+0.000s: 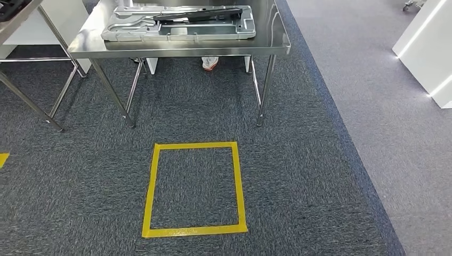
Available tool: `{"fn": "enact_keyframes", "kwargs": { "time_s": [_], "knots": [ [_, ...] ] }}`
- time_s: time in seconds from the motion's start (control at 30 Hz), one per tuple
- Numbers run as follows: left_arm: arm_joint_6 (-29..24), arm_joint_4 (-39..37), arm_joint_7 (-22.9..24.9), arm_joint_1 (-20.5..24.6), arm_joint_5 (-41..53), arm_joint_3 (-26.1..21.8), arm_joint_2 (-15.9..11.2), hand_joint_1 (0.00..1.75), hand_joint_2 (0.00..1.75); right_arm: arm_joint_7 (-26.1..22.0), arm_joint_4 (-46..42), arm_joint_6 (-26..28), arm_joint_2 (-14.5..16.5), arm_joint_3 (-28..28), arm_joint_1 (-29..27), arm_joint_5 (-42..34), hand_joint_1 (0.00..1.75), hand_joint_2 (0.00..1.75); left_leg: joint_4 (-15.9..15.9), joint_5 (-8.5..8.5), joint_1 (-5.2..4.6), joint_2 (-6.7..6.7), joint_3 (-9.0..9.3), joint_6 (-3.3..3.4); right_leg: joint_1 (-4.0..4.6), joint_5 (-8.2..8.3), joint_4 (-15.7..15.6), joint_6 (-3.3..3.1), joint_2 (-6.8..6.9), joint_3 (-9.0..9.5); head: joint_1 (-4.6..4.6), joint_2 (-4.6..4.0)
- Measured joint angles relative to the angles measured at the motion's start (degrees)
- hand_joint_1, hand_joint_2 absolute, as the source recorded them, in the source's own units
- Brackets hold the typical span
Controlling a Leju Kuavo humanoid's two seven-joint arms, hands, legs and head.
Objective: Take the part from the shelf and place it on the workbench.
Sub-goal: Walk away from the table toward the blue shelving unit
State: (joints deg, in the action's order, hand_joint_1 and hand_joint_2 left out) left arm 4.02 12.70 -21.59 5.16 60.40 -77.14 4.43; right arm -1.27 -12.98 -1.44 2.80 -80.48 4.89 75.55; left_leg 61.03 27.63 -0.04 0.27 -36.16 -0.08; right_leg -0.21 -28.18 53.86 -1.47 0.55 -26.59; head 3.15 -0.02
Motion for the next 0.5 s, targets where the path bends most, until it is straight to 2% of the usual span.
{"fn": "enact_keyframes", "kwargs": {
  "time_s": [0.07,0.1,0.13,0.17,0.2,0.23,0.27,0.3,0.33,0.37,0.43,0.47,0.5],
  "knots": [
    [-0.4,0.0,0.4,-0.1,0.2,0.1,0.0,0.00,0.00,0.2,0.0,0.0,0.0,0.0,-0.1,0.0,0.00,0.00,7.6,5.20,0.29,-0.04,-2.04,-0.56,0.11,1.05,0.1,-0.25,0.10,-1.58,0.01,0.00],
    [-0.7,0.0,0.7,-0.1,0.4,0.2,0.0,0.00,0.00,0.2,0.0,0.0,0.0,0.0,-0.2,-0.1,0.00,0.00,11.1,6.05,0.44,-0.03,-2.69,-0.81,0.14,1.58,0.2,-0.20,0.15,-2.42,0.00,0.00],
    [-1.0,0.0,0.9,-0.2,0.4,0.2,0.0,0.00,0.00,0.3,0.0,0.0,0.0,0.0,-0.2,-0.1,0.00,0.00,13.1,5.31,0.58,-0.03,-2.63,-0.99,0.14,2.12,0.4,-0.09,0.19,-3.24,0.01,0.00],
    [-1.2,0.0,1.1,-0.3,0.5,0.2,-0.1,0.00,0.00,0.3,0.0,0.0,0.0,0.0,-0.3,0.0,0.00,0.00,13.1,3.56,0.71,-0.03,-1.71,-1.11,0.11,2.61,0.6,0.06,0.23,-4.07,0.00,0.00],
    [-1.4,0.0,1.3,-0.3,0.5,0.2,-0.1,0.00,0.00,0.3,0.0,0.0,0.1,0.0,-0.3,0.0,0.00,0.00,11.0,1.61,0.82,-0.03,0.28,-1.13,0.06,3.04,0.9,0.26,0.25,-4.89,0.01,0.00],
    [-1.5,0.0,1.5,-0.3,0.6,0.2,-0.1,0.00,0.00,0.3,0.0,0.0,0.1,0.0,-0.3,0.0,0.00,0.00,7.0,0.62,0.90,-0.03,3.30,-1.06,0.03,3.38,1.4,0.50,0.24,-5.62,0.02,0.00],
    [-1.6,0.0,1.7,-0.2,0.6,0.2,-0.1,0.00,0.00,0.3,0.0,0.0,0.1,0.0,-0.3,0.0,0.00,0.00,2.2,0.70,0.86,-0.04,6.63,-0.90,0.06,3.62,1.9,0.75,0.24,-6.23,0.01,0.00],
    [-1.7,0.0,1.8,-0.2,0.6,0.2,-0.2,0.00,0.00,0.3,0.0,0.0,0.2,0.0,-0.4,0.1,0.00,0.00,-2.0,1.50,0.80,-0.05,9.24,-0.64,0.13,3.87,2.4,1.07,0.25,-6.70,0.01,0.00],
    [-1.7,0.0,1.9,-0.1,0.6,0.2,-0.2,0.00,0.00,0.4,0.0,0.0,0.2,0.0,-0.4,0.1,0.00,0.00,-4.7,2.46,0.71,-0.06,10.83,-0.34,0.19,4.13,2.7,1.41,0.27,-7.02,0.00,0.00],
    [-1.7,0.0,1.9,-0.1,0.6,0.2,-0.2,0.00,0.00,0.4,0.1,0.0,0.3,0.0,-0.4,0.1,0.00,0.00,-5.9,2.94,0.58,-0.07,11.25,0.02,0.23,4.43,2.9,1.79,0.29,-7.23,-0.01,0.00],
    [-1.7,0.0,1.9,-0.3,0.6,0.2,-0.1,0.00,0.00,0.5,0.1,0.1,0.3,0.0,-0.3,0.1,0.00,0.00,-6.2,2.49,0.59,0.04,10.72,0.88,0.05,4.61,3.2,2.55,0.24,-7.63,-0.01,0.00],
    [-1.7,0.0,1.9,-0.4,0.7,0.2,-0.1,0.00,0.00,0.7,0.1,0.1,0.3,0.0,-0.4,0.1,0.00,0.00,-6.3,2.07,0.62,0.14,10.43,1.35,-0.04,3.65,4.3,2.86,0.17,-8.16,-0.01,0.00],
    [-1.6,0.0,1.9,-0.4,0.7,0.2,-0.2,0.00,0.00,0.8,0.1,0.1,0.4,0.0,-0.4,0.1,0.00,0.00,-6.4,1.62,0.64,0.23,10.04,1.74,-0.15,1.80,6.7,3.11,0.07,-9.15,-0.01,0.00]
  ]
}}
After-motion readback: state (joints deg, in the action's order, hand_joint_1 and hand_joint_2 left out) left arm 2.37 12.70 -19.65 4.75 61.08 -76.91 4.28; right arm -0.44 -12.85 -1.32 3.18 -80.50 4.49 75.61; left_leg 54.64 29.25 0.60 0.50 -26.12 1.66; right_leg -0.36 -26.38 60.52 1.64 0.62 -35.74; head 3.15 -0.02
